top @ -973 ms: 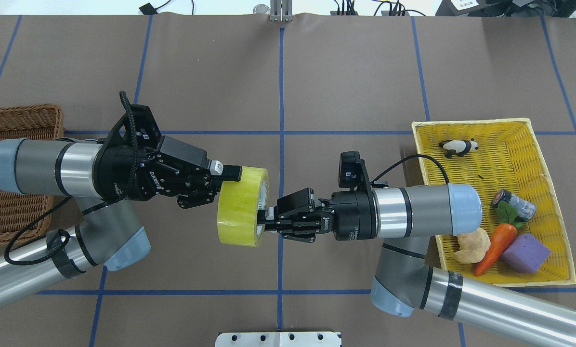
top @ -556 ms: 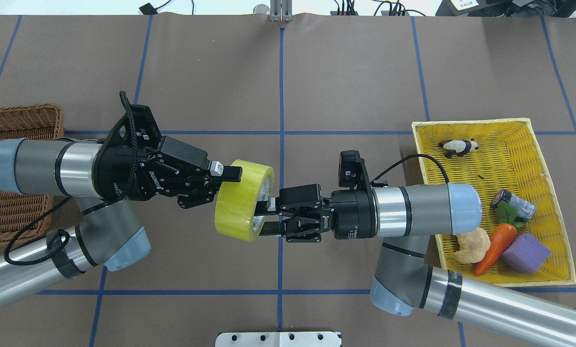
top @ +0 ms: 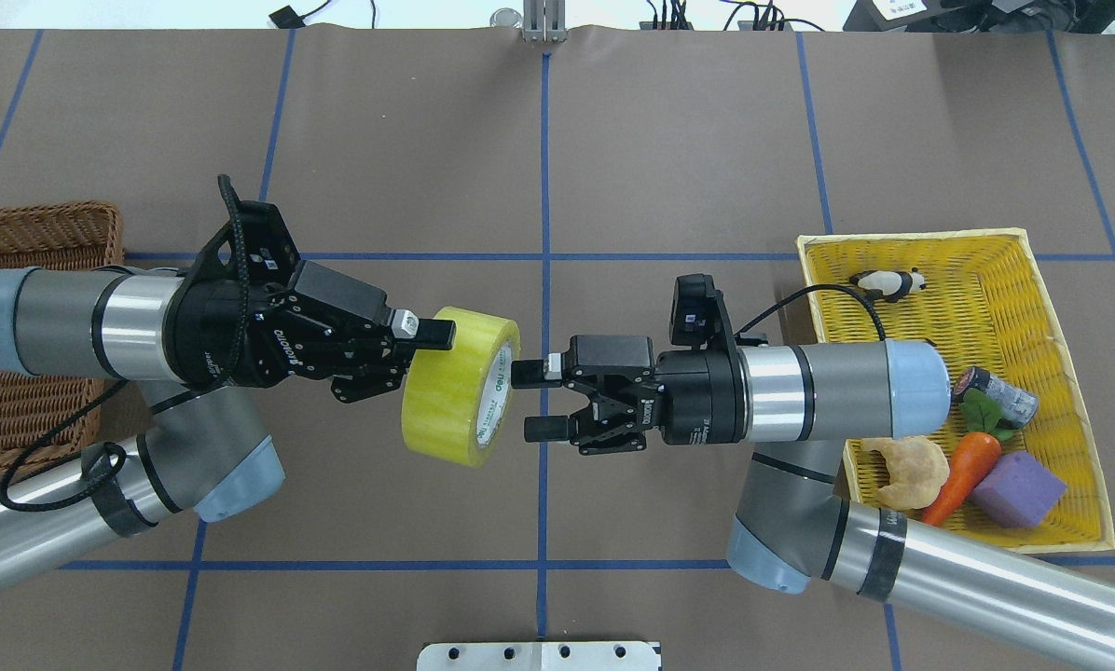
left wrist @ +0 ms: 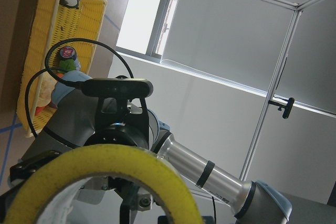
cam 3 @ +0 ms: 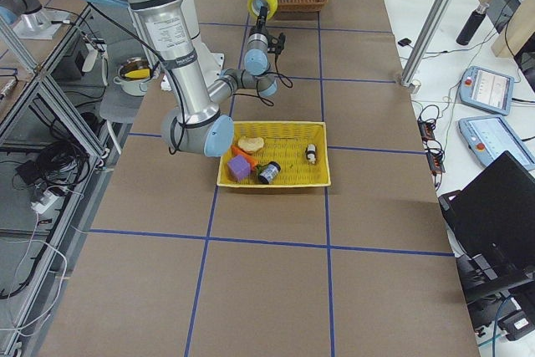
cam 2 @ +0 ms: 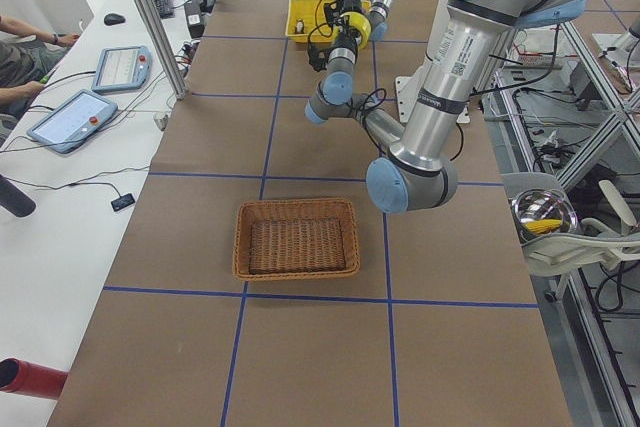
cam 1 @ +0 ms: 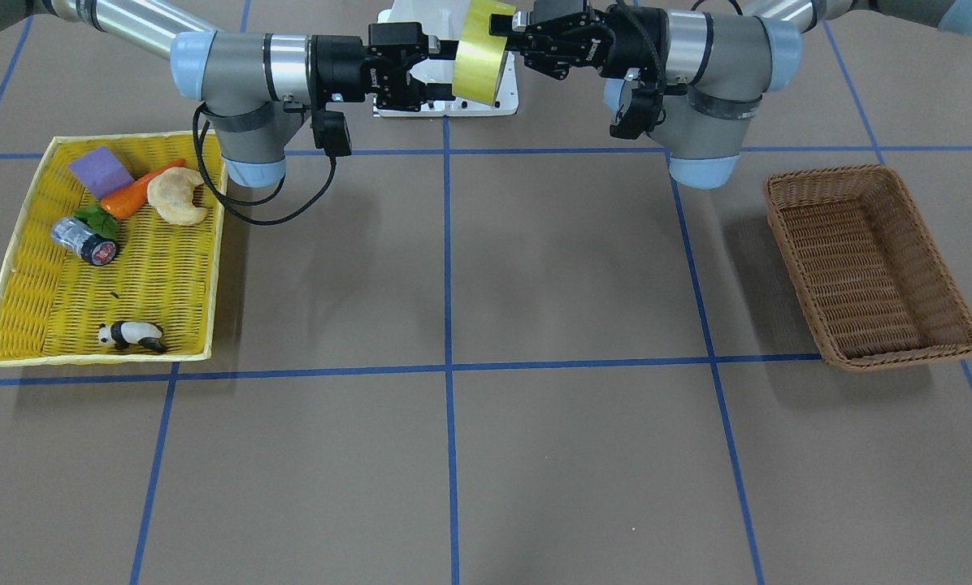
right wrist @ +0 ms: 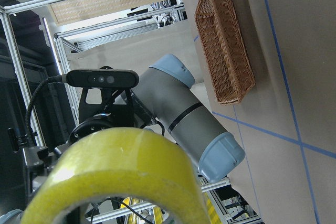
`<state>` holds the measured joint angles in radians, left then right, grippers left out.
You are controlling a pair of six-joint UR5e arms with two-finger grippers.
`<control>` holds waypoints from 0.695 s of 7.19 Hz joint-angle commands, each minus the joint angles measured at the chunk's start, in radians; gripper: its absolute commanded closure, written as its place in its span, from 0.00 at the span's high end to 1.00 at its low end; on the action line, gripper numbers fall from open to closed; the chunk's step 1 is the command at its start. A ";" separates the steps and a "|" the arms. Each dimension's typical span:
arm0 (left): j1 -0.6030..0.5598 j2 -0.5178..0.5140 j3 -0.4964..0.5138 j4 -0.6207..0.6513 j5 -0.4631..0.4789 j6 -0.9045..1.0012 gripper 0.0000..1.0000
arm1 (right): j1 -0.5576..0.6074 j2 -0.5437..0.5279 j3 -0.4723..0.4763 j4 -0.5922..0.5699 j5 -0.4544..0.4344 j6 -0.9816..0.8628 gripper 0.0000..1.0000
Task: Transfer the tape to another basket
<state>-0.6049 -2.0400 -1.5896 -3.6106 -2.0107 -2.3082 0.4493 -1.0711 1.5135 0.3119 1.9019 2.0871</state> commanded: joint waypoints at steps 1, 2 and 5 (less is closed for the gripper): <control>-0.065 0.030 0.002 0.007 0.030 0.012 0.00 | 0.057 -0.032 -0.001 -0.014 0.000 -0.136 1.00; -0.141 0.058 0.005 0.013 0.029 0.015 0.00 | 0.074 -0.052 0.002 -0.066 0.002 -0.251 1.00; -0.353 0.127 -0.004 0.203 -0.098 0.154 0.00 | 0.181 -0.108 0.060 -0.346 0.020 -0.511 1.00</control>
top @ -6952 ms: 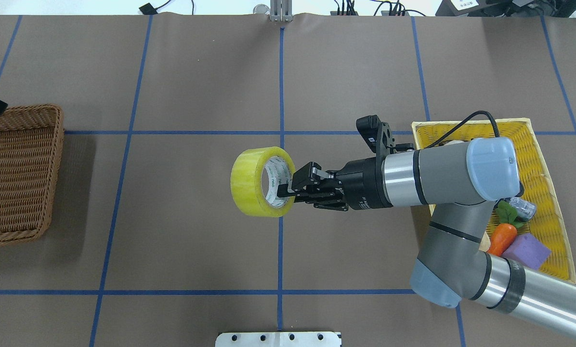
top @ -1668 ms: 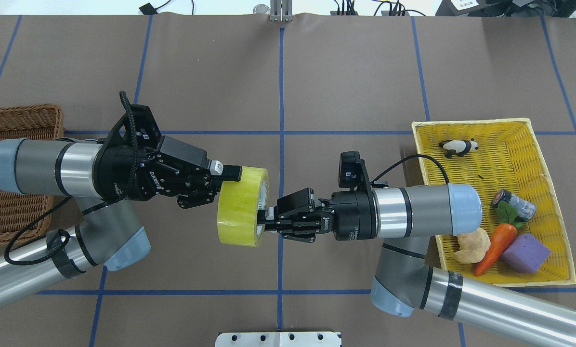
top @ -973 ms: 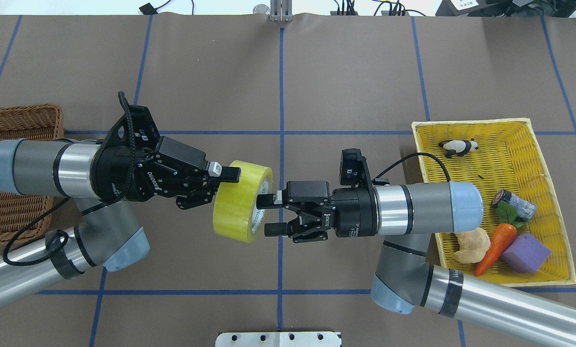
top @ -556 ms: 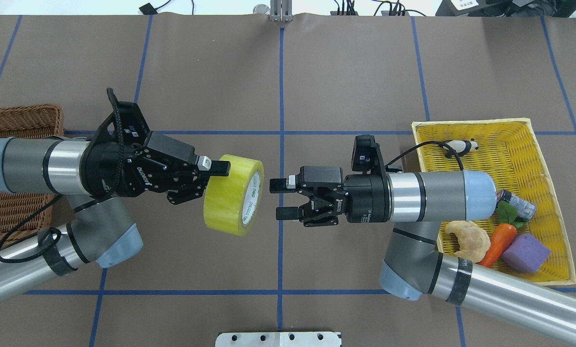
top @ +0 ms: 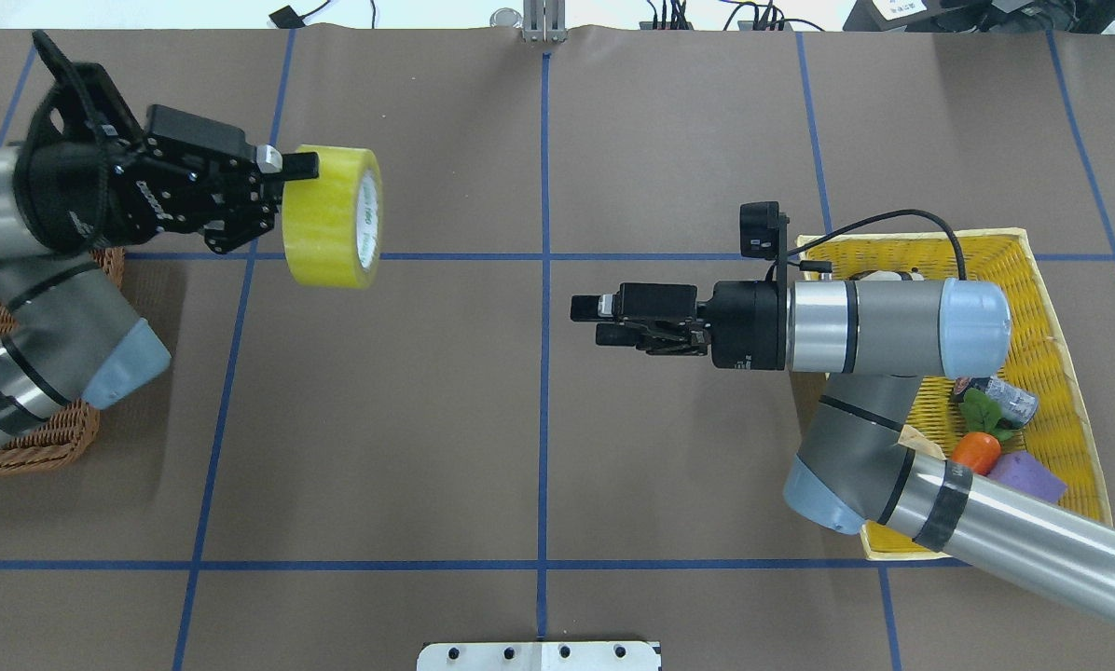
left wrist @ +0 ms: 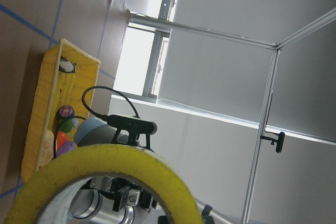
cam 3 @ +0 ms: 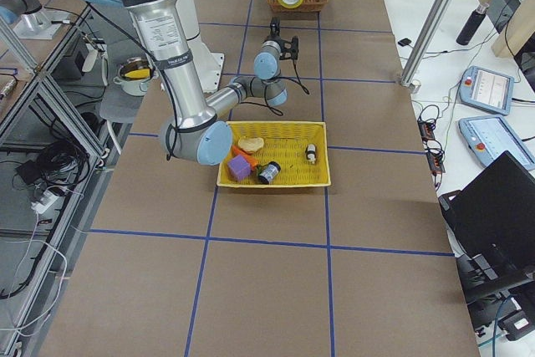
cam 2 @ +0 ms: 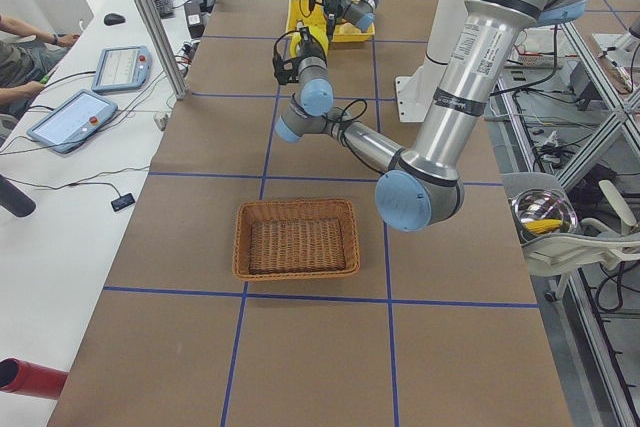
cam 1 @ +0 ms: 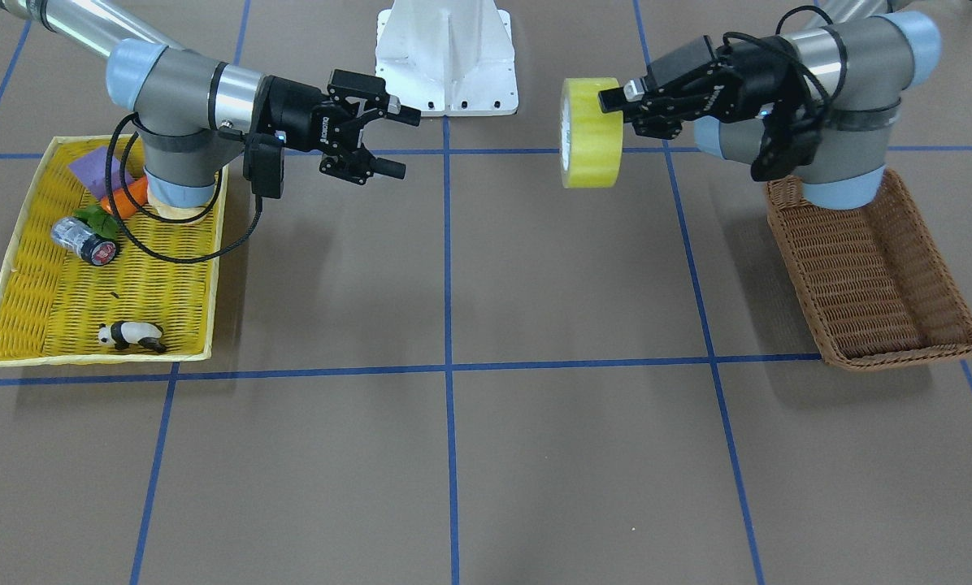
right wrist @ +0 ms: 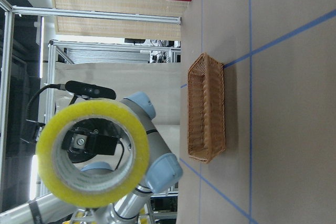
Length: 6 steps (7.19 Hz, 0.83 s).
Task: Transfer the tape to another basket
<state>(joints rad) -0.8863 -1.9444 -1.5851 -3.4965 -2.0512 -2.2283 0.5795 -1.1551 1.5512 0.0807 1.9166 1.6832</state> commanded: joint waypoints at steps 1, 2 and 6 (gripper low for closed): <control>-0.112 0.073 -0.012 0.150 -0.064 0.148 0.00 | 0.095 -0.043 0.100 -0.285 0.010 -0.134 1.00; -0.150 0.094 -0.013 0.230 -0.099 0.224 0.00 | 0.099 -0.113 0.198 -0.437 0.006 -0.222 1.00; -0.361 0.232 -0.067 0.670 -0.261 0.725 0.00 | 0.296 -0.331 0.233 -0.600 0.129 -0.548 1.00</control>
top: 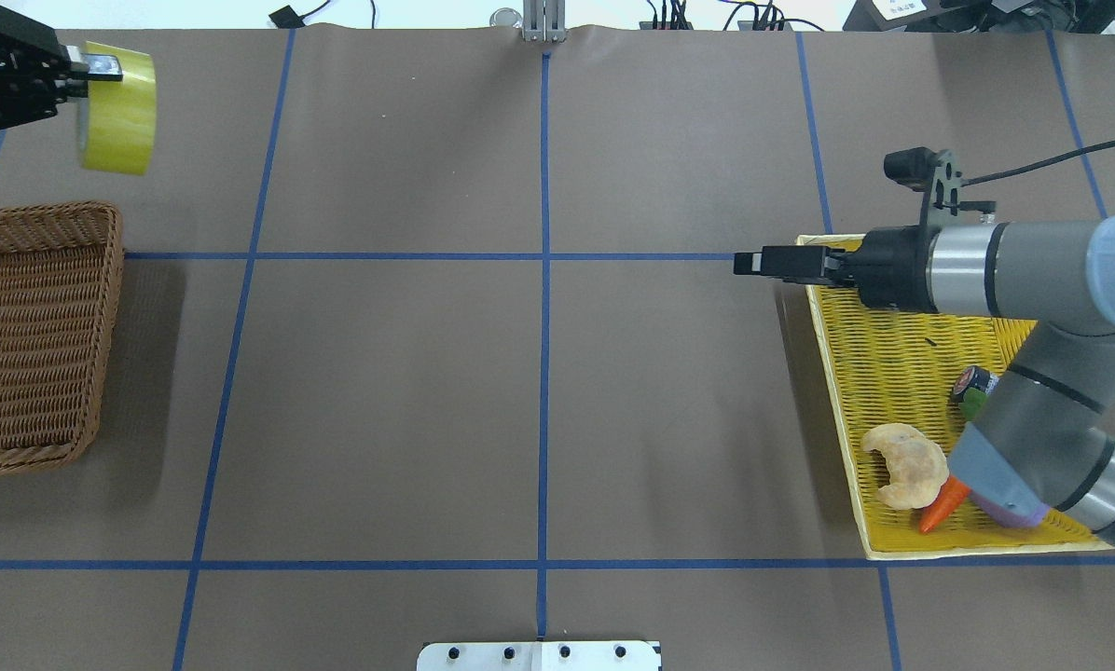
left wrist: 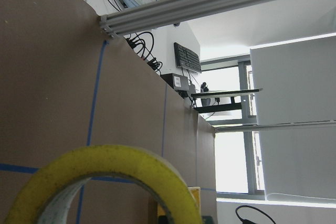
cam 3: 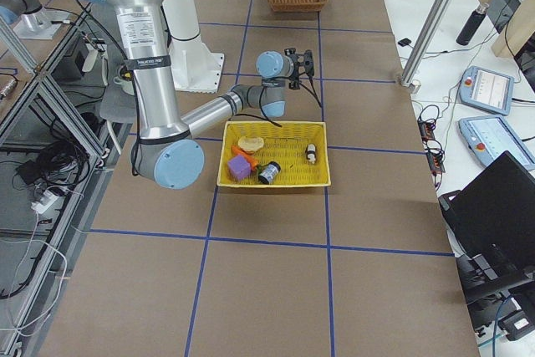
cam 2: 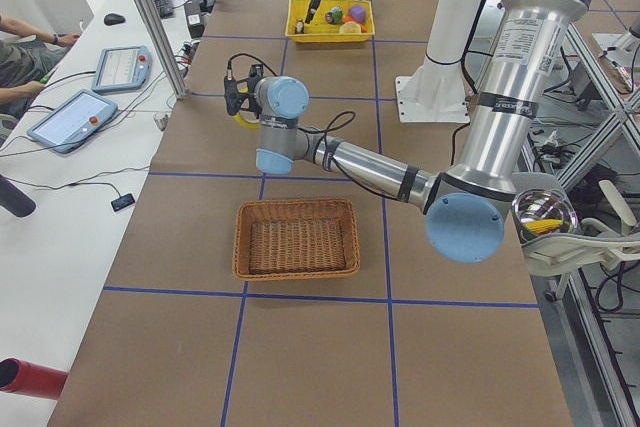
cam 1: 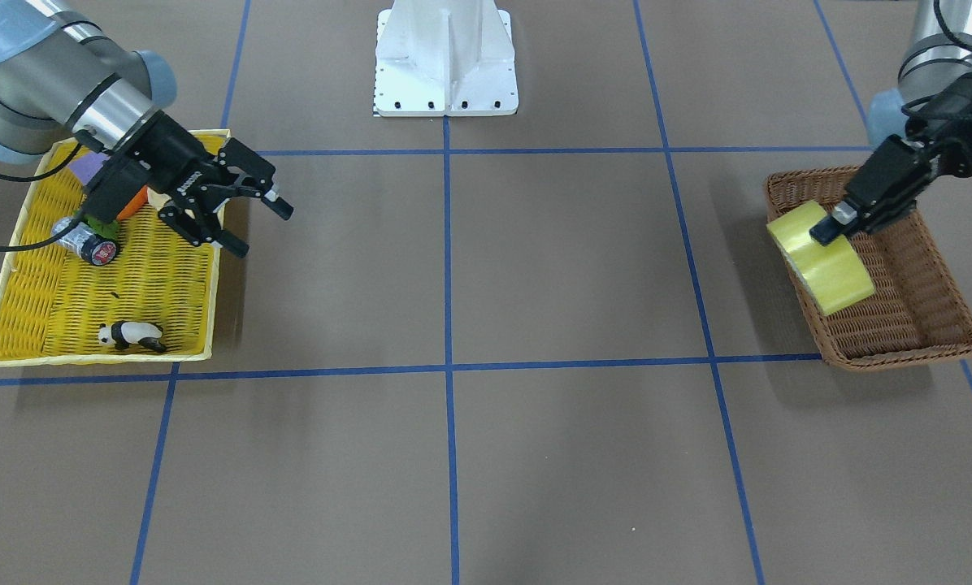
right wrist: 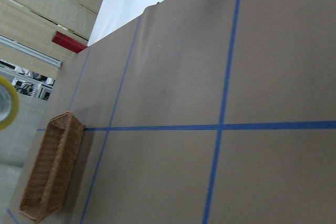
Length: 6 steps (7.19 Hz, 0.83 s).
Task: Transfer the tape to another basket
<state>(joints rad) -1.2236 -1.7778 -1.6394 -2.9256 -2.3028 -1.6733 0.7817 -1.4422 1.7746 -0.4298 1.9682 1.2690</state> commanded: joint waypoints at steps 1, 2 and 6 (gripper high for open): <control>-0.043 0.069 -0.022 0.211 -0.004 0.252 0.00 | 0.152 -0.079 0.014 -0.139 0.119 -0.219 1.00; -0.066 0.083 -0.023 0.318 0.012 0.394 0.00 | 0.190 -0.108 0.016 -0.212 0.135 -0.387 1.00; -0.062 0.115 -0.058 0.712 0.063 0.758 0.00 | 0.418 -0.103 0.016 -0.593 0.348 -0.868 1.00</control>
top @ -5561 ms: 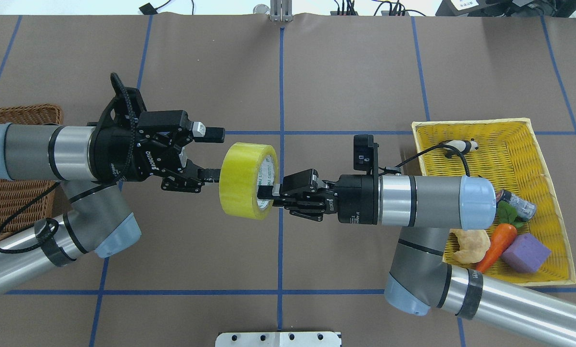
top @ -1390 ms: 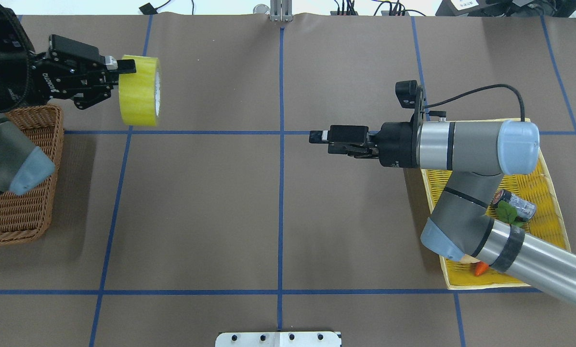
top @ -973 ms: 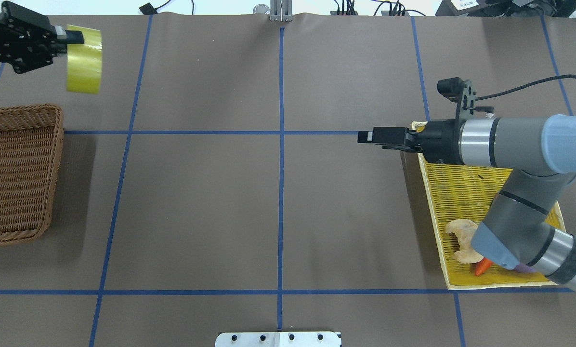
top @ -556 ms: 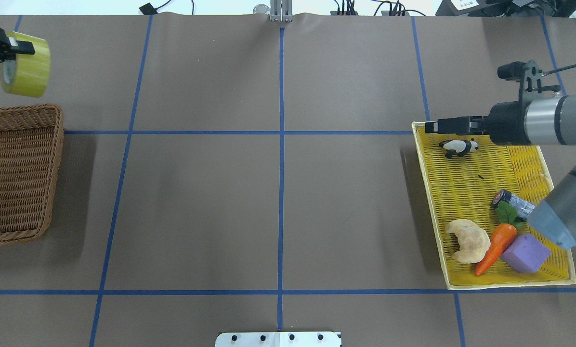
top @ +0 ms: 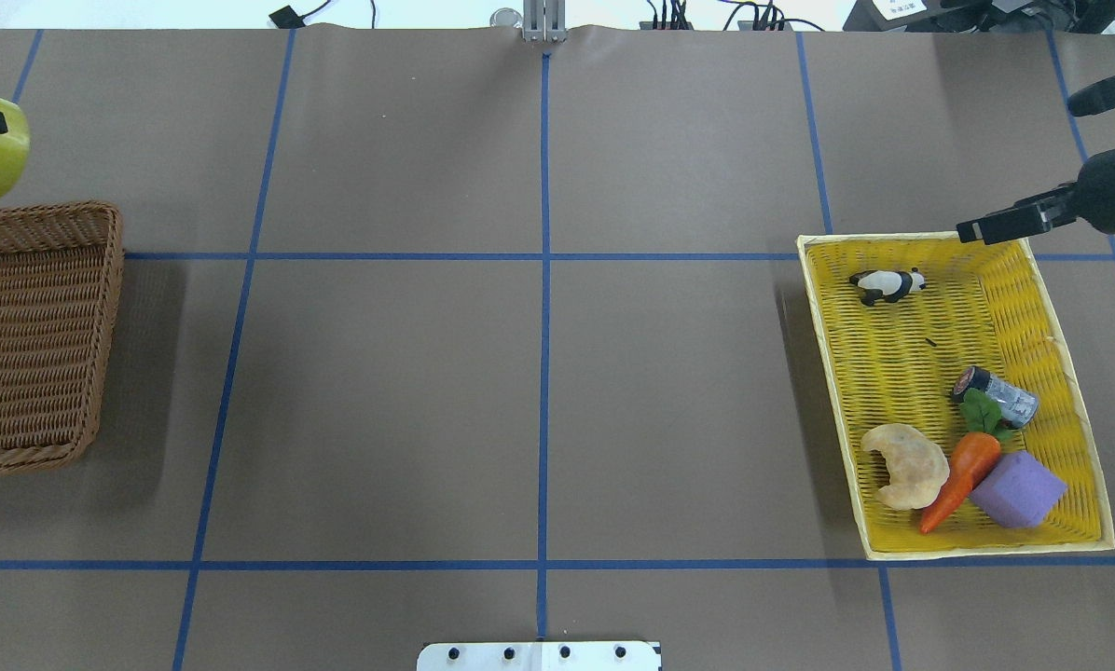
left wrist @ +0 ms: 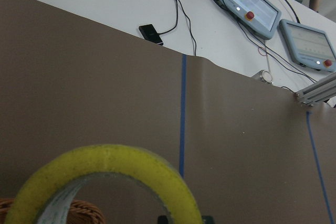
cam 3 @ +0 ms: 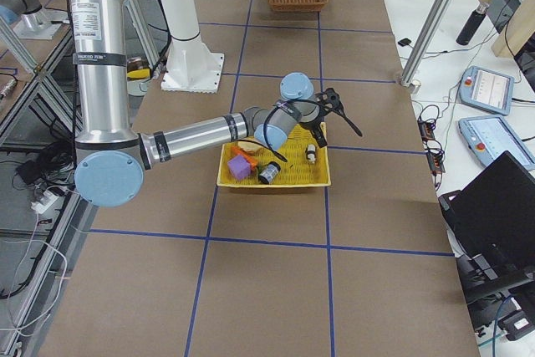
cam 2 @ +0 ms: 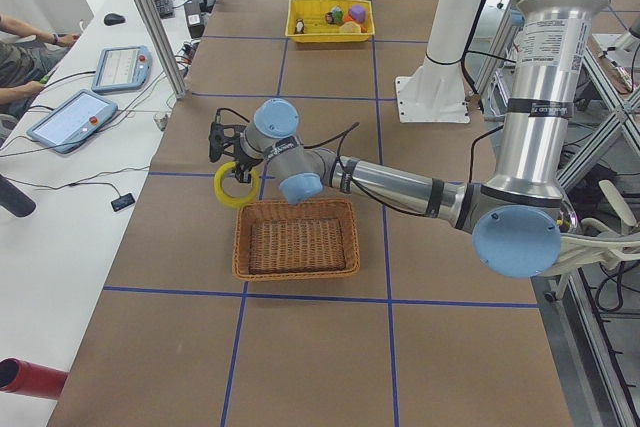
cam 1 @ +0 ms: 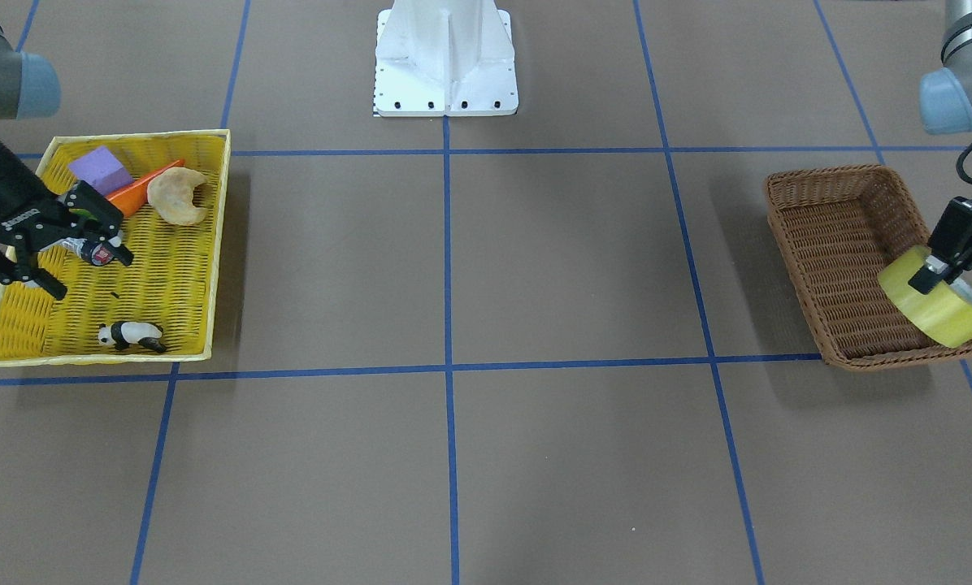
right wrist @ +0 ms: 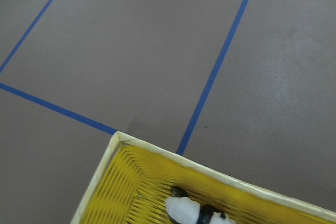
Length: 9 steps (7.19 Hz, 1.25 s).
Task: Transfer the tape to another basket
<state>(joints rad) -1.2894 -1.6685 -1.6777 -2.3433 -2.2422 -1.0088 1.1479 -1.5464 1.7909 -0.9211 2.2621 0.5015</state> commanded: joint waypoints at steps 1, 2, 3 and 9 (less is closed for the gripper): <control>0.010 0.024 -0.034 0.227 0.003 0.161 0.00 | 0.081 0.003 -0.001 -0.193 0.086 -0.145 1.00; 0.028 0.033 -0.036 0.280 0.001 0.171 0.00 | 0.088 0.005 -0.005 -0.256 0.097 -0.211 1.00; 0.074 0.035 -0.036 0.358 0.003 0.176 0.00 | 0.099 0.006 -0.010 -0.354 0.096 -0.295 1.00; 0.151 0.021 -0.014 0.570 -0.014 0.291 0.00 | 0.142 0.034 0.001 -0.645 0.063 -0.471 1.00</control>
<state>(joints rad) -1.1438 -1.6441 -1.7006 -1.7787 -2.2544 -0.7152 1.2863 -1.5160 1.7899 -1.5546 2.3278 0.0363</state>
